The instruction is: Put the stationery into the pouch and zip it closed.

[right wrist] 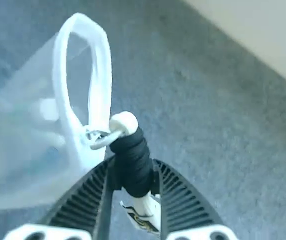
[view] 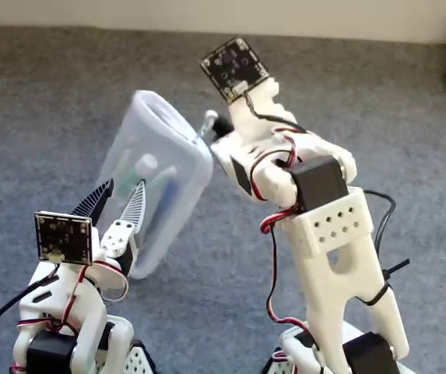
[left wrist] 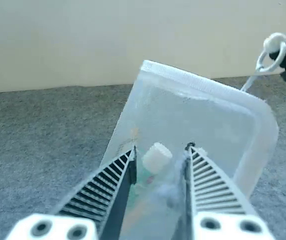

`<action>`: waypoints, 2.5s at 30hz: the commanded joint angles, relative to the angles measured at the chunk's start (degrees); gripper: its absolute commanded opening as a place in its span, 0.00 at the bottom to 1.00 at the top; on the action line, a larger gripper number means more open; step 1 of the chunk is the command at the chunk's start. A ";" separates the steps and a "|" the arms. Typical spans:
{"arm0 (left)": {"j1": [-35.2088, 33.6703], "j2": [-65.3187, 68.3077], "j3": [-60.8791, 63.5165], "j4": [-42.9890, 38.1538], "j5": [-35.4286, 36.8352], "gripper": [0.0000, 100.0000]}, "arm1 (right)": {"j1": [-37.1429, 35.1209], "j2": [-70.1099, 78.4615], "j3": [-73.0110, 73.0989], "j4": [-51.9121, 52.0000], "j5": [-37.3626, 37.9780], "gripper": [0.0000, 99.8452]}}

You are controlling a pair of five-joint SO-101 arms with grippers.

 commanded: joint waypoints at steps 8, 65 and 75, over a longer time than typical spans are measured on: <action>-6.02 0.13 -0.31 -5.80 0.62 0.17 | -5.49 -3.82 -13.58 -0.84 -1.58 0.00; 3.65 0.22 -29.49 29.19 -8.35 0.25 | -19.56 -3.82 -10.15 13.85 3.78 0.00; 3.91 -0.04 -20.09 23.21 -11.87 0.18 | -19.38 -3.91 -9.98 16.66 3.78 0.00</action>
